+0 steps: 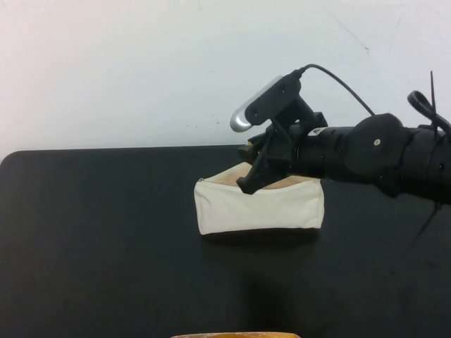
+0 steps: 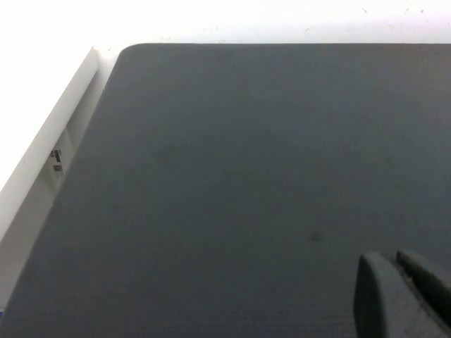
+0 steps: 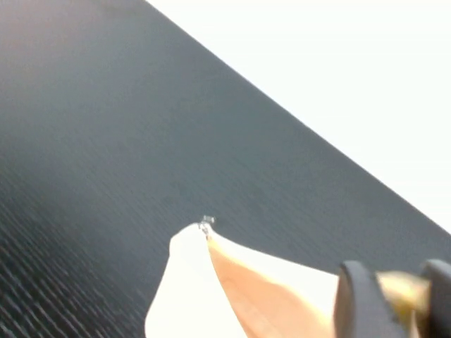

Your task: Put eraser into pencil case

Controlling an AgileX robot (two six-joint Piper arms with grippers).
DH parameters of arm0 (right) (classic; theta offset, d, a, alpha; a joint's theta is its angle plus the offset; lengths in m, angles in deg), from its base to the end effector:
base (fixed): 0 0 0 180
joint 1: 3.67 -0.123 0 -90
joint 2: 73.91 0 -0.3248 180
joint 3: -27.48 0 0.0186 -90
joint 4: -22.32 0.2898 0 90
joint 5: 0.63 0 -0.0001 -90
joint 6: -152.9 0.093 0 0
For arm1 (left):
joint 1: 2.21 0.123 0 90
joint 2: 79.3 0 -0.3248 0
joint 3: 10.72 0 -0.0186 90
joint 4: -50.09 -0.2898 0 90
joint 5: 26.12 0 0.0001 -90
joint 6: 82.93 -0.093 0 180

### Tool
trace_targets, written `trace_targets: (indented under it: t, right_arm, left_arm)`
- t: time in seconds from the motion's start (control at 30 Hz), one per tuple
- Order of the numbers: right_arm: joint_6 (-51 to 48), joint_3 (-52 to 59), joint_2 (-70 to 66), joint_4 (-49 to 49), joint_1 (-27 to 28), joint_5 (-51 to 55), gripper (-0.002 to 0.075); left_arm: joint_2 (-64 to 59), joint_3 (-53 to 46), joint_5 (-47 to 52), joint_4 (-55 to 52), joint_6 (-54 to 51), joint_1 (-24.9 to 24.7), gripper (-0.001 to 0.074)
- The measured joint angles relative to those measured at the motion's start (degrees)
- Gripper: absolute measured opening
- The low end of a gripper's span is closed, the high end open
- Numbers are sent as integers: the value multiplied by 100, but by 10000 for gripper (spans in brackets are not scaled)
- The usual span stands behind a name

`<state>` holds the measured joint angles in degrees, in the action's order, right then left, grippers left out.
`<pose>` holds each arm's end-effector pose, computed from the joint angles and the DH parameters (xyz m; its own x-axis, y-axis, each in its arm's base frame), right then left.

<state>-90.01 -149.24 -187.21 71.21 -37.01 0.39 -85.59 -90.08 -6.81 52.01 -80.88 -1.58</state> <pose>0.3991 0.2642 0.2656 -0.2355 -0.4450 -0.8640 -0.6355 0.7431 -0.2095 0.0545 -0.0004 0.1750 -0.2574 -0.0702 -0.9638 -0.0177 0.9975 -0.0679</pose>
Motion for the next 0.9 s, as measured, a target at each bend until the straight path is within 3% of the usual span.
trace_targets:
  t: [0.17,0.3,0.43,0.6,0.77,0.9]
  right_arm:
    - [-12,0,10,116,0,139,358]
    - [-223,0,229,118,0,304,388]
    - [-615,0,778,128,0,408,290]
    - [-1104,0,1716,128,106,1020,57]
    - [-691,57,2421,-124,516,2344,9]
    - [858,119,2873,-1720,797,4057,5]
  left_arm:
    - [0,0,0,0,0,0,-1]
    - [0,0,0,0,0,0,-1]
    - [0,0,0,0,0,0,-1]
    - [0,0,0,0,0,0,-1]
    - [0,0,0,0,0,0,-1]
    - [0,0,0,0,0,0,-1]
